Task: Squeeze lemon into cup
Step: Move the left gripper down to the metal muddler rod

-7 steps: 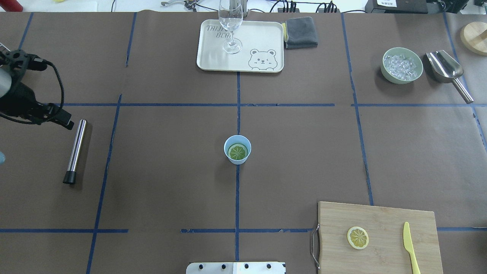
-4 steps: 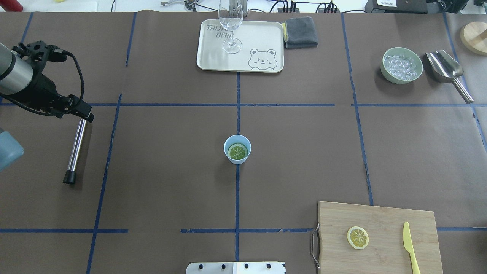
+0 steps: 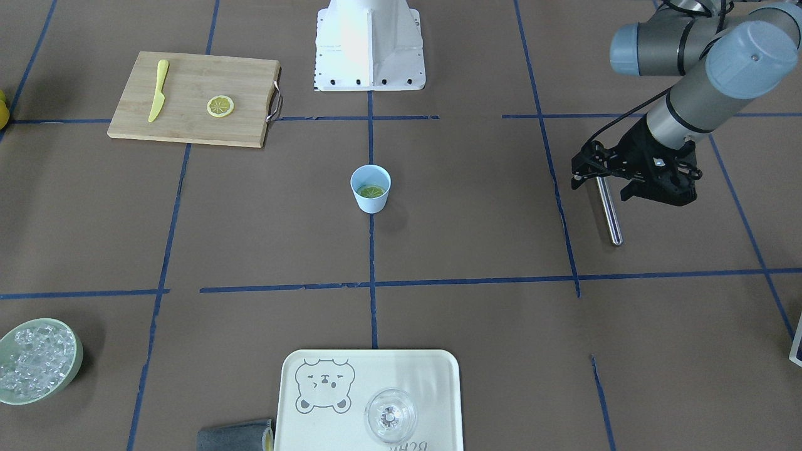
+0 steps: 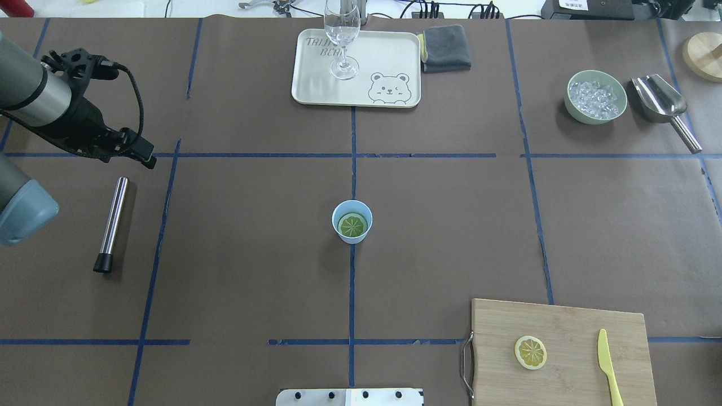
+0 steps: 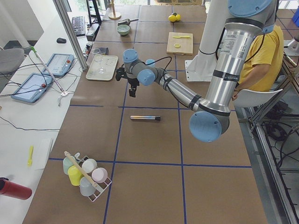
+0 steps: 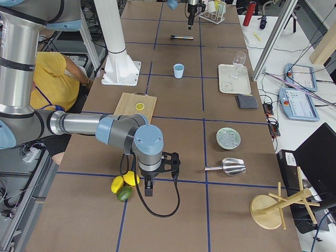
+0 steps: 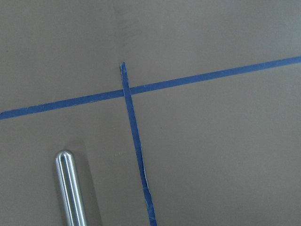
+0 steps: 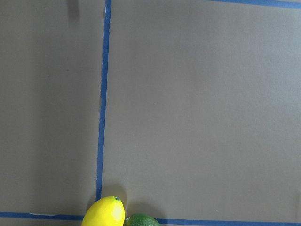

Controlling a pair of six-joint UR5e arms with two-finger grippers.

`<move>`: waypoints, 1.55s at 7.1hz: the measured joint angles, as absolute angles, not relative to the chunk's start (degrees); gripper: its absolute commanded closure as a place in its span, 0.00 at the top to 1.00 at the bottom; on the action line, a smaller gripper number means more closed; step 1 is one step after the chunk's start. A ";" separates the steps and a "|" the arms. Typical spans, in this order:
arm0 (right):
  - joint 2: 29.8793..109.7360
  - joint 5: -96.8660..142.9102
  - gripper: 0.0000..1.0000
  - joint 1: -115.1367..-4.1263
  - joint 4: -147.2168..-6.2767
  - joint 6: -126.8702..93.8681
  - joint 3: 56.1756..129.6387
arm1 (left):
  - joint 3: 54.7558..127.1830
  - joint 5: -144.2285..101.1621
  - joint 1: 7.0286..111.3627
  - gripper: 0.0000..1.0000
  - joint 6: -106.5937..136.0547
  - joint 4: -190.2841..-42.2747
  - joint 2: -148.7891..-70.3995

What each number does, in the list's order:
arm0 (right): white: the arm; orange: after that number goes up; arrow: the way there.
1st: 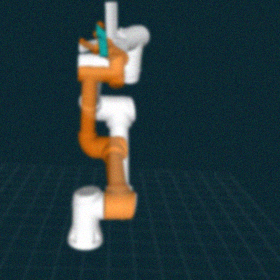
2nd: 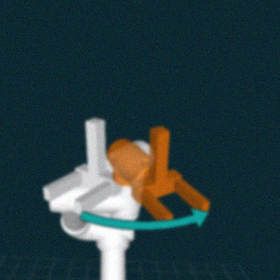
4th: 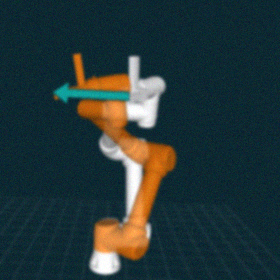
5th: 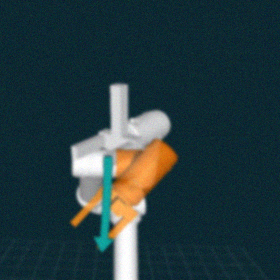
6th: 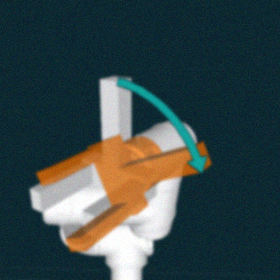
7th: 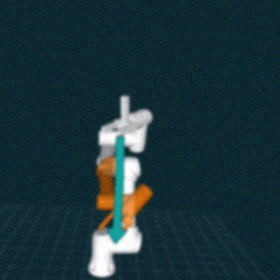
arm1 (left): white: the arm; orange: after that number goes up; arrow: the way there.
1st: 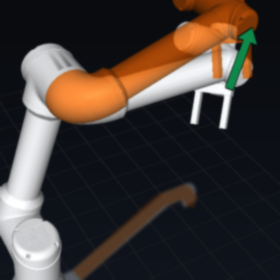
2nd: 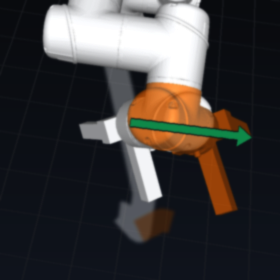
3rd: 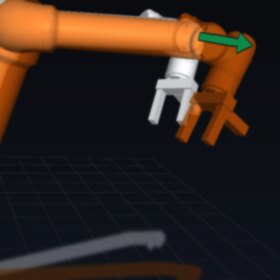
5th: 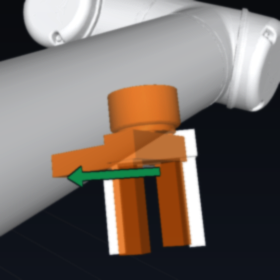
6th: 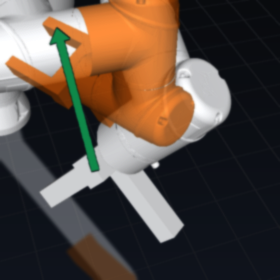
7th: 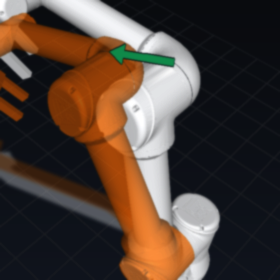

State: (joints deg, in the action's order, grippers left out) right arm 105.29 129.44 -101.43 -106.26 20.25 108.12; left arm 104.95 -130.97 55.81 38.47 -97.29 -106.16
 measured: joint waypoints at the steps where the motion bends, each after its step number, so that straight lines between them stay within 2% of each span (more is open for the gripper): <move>1: 105.29 129.53 1.00 -101.43 -106.26 20.23 108.11 | 104.32 -130.76 55.88 1.00 40.44 -98.90 -107.31; 5: 105.51 129.36 1.00 -101.51 -106.28 19.85 107.61 | 99.39 -124.69 56.05 1.00 42.50 -121.74 -103.57; 7: 105.62 129.22 1.00 -101.51 -106.23 20.24 107.40 | 99.16 -117.65 55.29 1.00 43.21 -123.98 -102.16; 9: 105.84 128.89 1.00 -101.51 -106.18 23.91 107.26 | 98.90 -117.50 53.89 1.00 43.96 -119.23 -100.37; 10: 106.15 128.97 1.00 -101.51 -106.22 24.10 107.23 | 98.47 -116.84 53.15 0.94 44.17 -116.29 -99.48; 11: 106.28 129.05 1.00 -101.51 -106.23 22.26 107.30 | 97.53 -116.09 52.60 0.84 44.44 -114.75 -98.36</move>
State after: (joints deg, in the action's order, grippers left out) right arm 106.28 129.05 -101.51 -106.23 22.26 107.30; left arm 97.53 -116.09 52.60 44.44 -114.75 -98.36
